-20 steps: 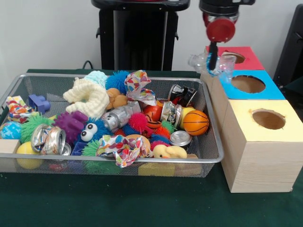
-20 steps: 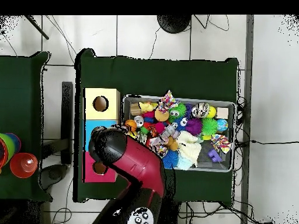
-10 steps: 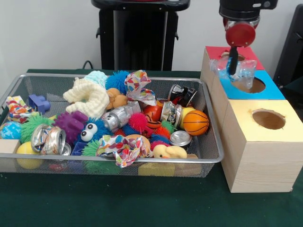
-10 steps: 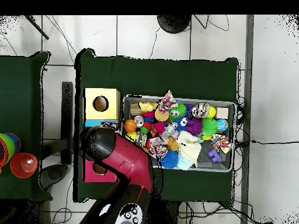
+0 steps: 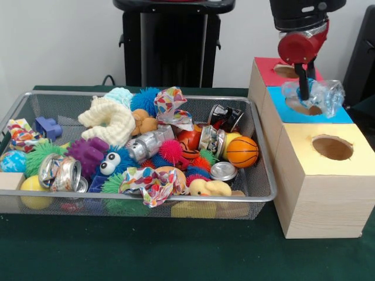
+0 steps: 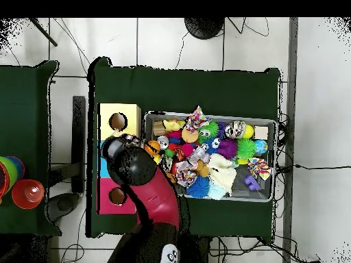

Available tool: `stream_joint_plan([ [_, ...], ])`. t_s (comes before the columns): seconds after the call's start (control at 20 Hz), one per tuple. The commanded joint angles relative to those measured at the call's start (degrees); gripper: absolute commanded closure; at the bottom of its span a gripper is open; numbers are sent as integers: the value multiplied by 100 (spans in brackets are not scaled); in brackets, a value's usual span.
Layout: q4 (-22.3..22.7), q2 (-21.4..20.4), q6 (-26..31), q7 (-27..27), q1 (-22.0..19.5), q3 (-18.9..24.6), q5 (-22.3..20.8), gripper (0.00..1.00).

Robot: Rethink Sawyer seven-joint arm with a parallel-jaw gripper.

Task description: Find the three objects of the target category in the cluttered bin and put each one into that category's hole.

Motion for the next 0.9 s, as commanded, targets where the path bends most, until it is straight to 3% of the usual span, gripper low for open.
stream_joint_plan([
  [0.05, 1093, -346, -105, -1098, 43, 1097, 1831, 100],
  [0.3, 1246, -319, 515, -1890, 196, 1107, 2890, 100],
  [0.5, 1403, -343, 826, -2296, 184, 1041, 2990, 100],
  [0.7, 1551, -107, 1034, -2835, 63, 1015, 2972, 100],
  [0.9, 1694, 176, 1421, -3805, 124, 1013, 3702, 100],
])
